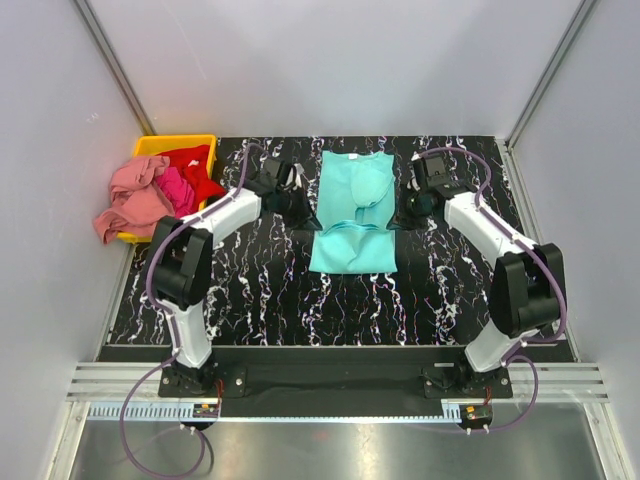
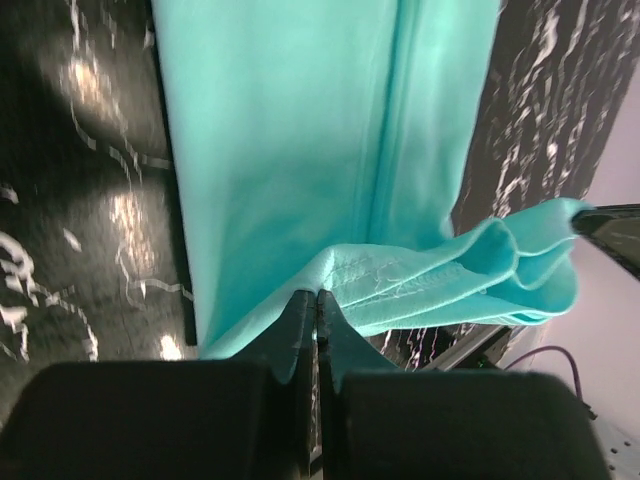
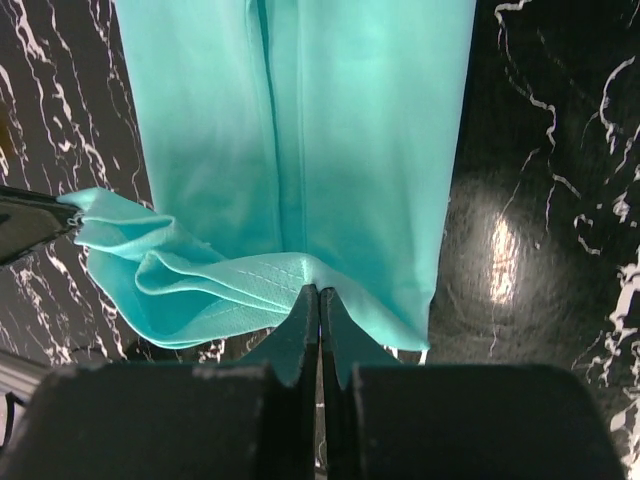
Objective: Fold and stack the t-shirts
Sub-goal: Fold the tshirt
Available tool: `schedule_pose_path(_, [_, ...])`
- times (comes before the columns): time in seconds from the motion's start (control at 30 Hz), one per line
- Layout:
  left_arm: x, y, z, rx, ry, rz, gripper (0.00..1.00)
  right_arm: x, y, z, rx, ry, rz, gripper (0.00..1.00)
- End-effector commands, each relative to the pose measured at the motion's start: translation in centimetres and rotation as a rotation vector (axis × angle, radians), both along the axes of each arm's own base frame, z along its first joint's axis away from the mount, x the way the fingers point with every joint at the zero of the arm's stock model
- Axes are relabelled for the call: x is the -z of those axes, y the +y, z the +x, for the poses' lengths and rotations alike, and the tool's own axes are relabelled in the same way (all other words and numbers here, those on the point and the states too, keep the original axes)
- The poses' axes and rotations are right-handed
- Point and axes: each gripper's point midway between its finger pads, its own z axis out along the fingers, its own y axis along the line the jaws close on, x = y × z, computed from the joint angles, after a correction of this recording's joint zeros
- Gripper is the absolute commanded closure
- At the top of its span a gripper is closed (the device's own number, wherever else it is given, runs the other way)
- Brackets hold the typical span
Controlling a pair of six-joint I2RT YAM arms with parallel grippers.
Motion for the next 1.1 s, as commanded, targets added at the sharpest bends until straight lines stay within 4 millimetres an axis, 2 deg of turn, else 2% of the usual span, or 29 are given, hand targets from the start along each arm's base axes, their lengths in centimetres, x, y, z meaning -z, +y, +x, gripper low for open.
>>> schedule_pose_path(0.0, [-2.6, -1.1, 2.5, 0.046, -0.084, -0.076, 1.0, -1.2, 0.5, 2.5, -0.034, -0.081, 0.01, 1.0])
schedule_pose_path(0.27, [-3.4, -1.7, 4.4, 0.057, -0.137, -0.13, 1.0, -2.3, 0.5, 4.9, -0.027, -0.159, 0.017, 1.0])
schedule_pose_path(0.53, [-5.2, -1.5, 5.3, 0.021, -0.171, -0.156, 1.0, -5.2, 0.8, 4.5, -0.022, -0.222, 0.065, 1.0])
schedule_pose_path(0.83, [-8.0, -2.5, 7.3, 0.002, -0.253, -0.263, 1.0, -5.2, 0.5, 6.2, -0.008, -0.279, 0.051, 1.0])
schedule_pose_path(0.93, [-8.0, -2.5, 7.9, -0.008, -0.275, -0.273, 1.0, -5.6, 0.6, 6.9, -0.004, -0.318, 0.054, 1.0])
schedule_pose_path(1.03, [-7.7, -2.4, 8.7, -0.017, -0.282, -0.289, 1.0, -5.4, 0.3, 7.6, 0.012, -0.331, 0.047, 1.0])
schedule_pose_path(1.07, [-7.1, -2.2, 9.0, -0.024, -0.266, -0.296, 1.0, -4.8, 0.1, 7.9, 0.019, -0.322, 0.044, 1.0])
